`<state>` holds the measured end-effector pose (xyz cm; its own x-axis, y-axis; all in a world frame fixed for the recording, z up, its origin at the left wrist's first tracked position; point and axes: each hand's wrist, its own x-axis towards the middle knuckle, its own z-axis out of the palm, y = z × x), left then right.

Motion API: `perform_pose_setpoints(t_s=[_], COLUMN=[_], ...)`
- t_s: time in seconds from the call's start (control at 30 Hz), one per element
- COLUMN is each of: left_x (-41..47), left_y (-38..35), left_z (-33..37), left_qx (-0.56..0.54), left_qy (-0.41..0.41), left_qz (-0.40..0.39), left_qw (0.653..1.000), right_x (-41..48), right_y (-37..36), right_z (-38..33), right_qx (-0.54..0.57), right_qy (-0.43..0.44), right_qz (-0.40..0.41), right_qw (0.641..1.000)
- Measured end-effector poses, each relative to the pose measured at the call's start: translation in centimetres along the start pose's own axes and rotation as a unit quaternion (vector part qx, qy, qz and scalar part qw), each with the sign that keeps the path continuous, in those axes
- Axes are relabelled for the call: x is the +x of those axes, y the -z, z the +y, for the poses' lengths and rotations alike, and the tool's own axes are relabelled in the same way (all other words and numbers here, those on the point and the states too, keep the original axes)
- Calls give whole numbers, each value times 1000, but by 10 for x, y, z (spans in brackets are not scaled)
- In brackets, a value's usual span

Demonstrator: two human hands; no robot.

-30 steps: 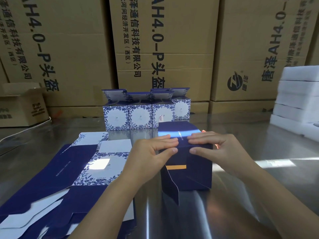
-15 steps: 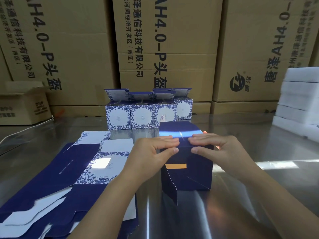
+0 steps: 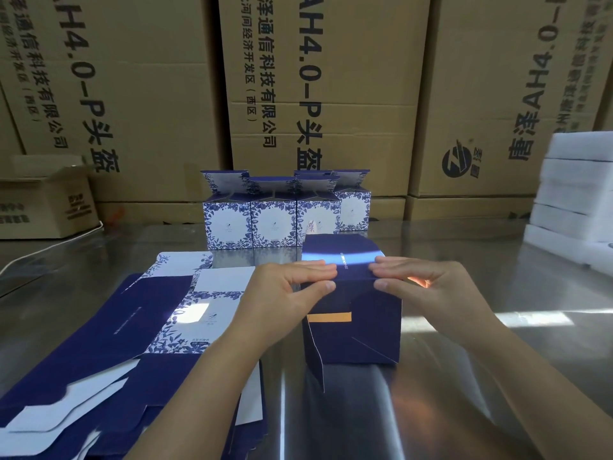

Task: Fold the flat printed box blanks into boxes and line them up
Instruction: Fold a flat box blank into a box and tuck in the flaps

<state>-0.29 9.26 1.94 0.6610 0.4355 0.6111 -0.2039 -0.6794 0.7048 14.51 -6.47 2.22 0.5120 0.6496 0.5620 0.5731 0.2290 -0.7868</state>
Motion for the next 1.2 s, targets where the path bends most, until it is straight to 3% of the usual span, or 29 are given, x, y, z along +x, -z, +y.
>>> perform_pose_setpoints(t_s=[0.83, 1.2], left_x=[0, 0], left_y=[6, 7], left_z=[-2, -2], left_qx=[-16, -18], left_qy=[33, 33], left_qz=[21, 22], left_qw=[999, 999], right_x=[-1, 0], right_y=[-10, -2], right_z=[6, 4], right_qx=[41, 55], right_qy=[0, -20], right_qz=[76, 45], right_qw=[996, 997])
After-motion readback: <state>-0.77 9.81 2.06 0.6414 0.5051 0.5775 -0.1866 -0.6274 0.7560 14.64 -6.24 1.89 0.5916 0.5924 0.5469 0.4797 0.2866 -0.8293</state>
